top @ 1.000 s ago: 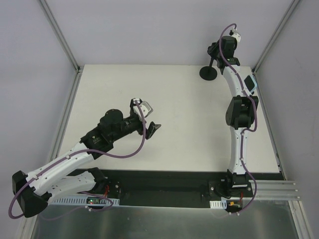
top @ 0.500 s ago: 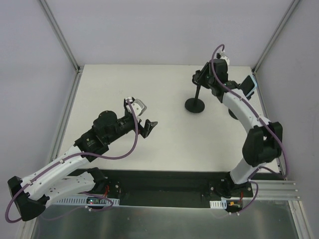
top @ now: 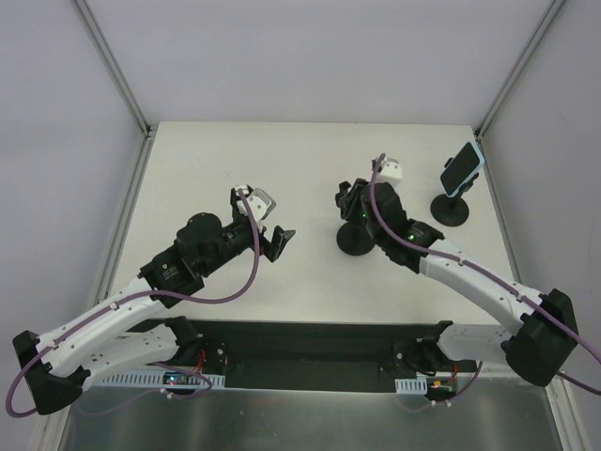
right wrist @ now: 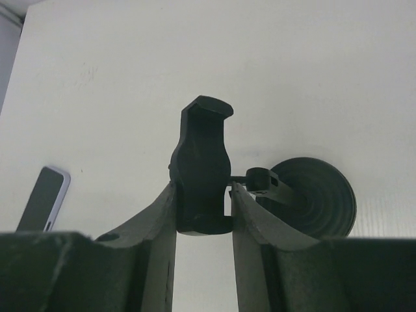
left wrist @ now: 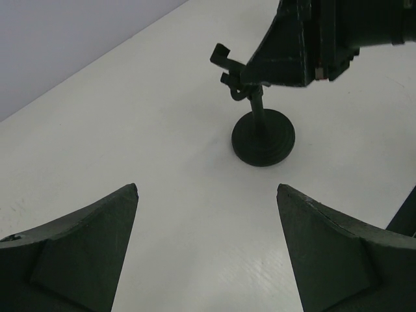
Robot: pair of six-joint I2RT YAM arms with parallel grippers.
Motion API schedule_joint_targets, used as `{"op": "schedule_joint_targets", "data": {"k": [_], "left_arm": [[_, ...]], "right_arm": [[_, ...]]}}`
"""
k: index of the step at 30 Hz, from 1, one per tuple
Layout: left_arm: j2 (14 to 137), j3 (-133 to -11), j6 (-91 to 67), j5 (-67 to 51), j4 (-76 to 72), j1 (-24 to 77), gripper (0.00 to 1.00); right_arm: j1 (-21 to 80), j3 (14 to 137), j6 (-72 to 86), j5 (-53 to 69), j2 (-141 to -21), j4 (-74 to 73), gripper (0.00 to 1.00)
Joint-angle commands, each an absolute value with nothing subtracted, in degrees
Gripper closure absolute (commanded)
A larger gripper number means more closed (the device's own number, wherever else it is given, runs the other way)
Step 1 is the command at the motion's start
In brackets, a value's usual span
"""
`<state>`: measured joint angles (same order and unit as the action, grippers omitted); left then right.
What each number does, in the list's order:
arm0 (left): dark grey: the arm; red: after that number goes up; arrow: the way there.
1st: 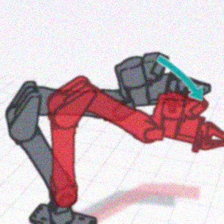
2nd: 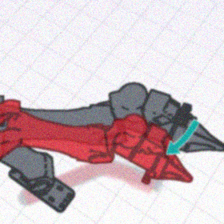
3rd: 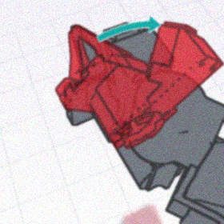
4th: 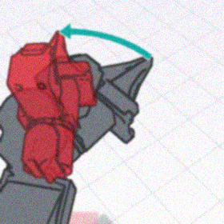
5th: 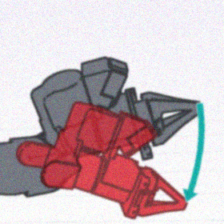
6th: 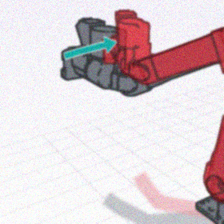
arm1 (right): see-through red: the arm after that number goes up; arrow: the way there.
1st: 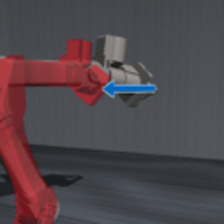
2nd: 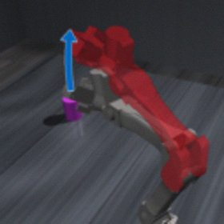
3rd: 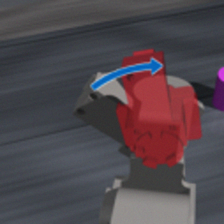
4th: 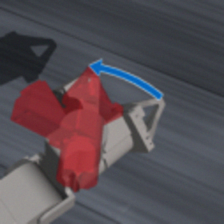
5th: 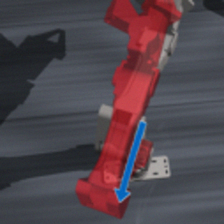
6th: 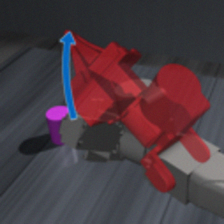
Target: Place the phone on the phone stand
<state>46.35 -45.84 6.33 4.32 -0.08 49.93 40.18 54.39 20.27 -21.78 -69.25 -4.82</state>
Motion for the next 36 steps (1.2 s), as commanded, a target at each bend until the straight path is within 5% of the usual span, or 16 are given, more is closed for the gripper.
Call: {"op": "schedule_joint_targets", "data": {"k": [1,8,19,23,36], "left_arm": [[45.3,-47.8,5.3,6.9,-1.2,50.4,0.14],[45.9,-47.5,5.1,7.8,-1.2,50.3,0.13],[48.7,-48.0,5.2,4.4,-1.3,49.8,0.12],[50.5,-48.4,4.4,2.5,-1.2,49.7,0.11],[66.6,-59.5,-16.0,-3.0,2.5,49.4,0.12]], "right_arm": [[51.6,54.0,20.5,-43.0,-67.7,2.2,0.99],[59.0,55.3,25.2,-50.6,-72.5,4.3,0.87],[59.0,56.2,16.8,-40.9,-73.2,7.6,0.08],[59.1,56.2,13.8,-39.2,-70.9,5.5,0.01],[53.0,59.0,-0.2,-37.7,-58.4,-11.1,0.04]]}}
